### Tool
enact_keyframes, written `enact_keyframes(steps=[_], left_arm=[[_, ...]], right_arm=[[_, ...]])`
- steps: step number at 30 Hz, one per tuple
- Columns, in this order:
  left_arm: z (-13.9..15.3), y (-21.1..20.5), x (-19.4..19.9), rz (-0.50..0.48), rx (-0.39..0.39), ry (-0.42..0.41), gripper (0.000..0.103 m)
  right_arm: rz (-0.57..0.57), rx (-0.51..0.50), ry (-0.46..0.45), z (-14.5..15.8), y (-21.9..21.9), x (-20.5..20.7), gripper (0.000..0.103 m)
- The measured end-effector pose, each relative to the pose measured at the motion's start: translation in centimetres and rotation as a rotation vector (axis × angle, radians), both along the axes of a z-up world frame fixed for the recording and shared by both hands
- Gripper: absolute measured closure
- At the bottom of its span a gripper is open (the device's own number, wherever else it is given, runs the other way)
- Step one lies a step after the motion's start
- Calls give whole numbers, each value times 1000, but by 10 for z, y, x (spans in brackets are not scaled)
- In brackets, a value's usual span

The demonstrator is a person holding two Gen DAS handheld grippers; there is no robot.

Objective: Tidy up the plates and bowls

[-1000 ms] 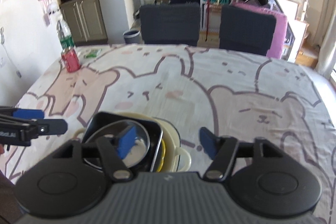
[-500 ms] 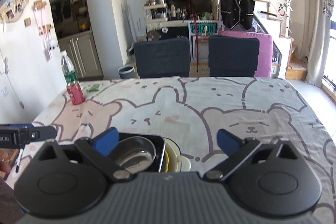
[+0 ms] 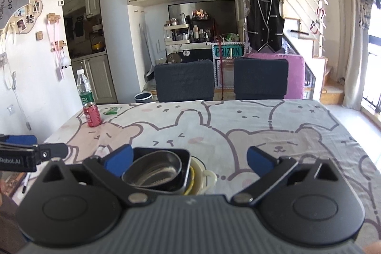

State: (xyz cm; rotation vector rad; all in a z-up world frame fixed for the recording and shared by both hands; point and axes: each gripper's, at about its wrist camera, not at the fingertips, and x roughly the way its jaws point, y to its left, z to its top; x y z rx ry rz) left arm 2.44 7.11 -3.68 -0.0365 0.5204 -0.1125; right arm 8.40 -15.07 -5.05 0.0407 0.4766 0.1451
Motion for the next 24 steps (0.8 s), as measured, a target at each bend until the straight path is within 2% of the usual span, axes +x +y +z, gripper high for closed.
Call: enact_keyframes(steps=[5, 14, 24], left_arm=[[-9, 1, -14, 11, 2, 1, 0], [-22, -5, -35, 7, 52, -14, 0], [-32, -10, -51, 8, 93, -23, 0]], right_arm=[[-13, -15, -8, -7, -2, -14, 0], [-25, -75, -13, -21, 0, -38, 0], [-23, -71, -12, -28, -1, -60, 0]])
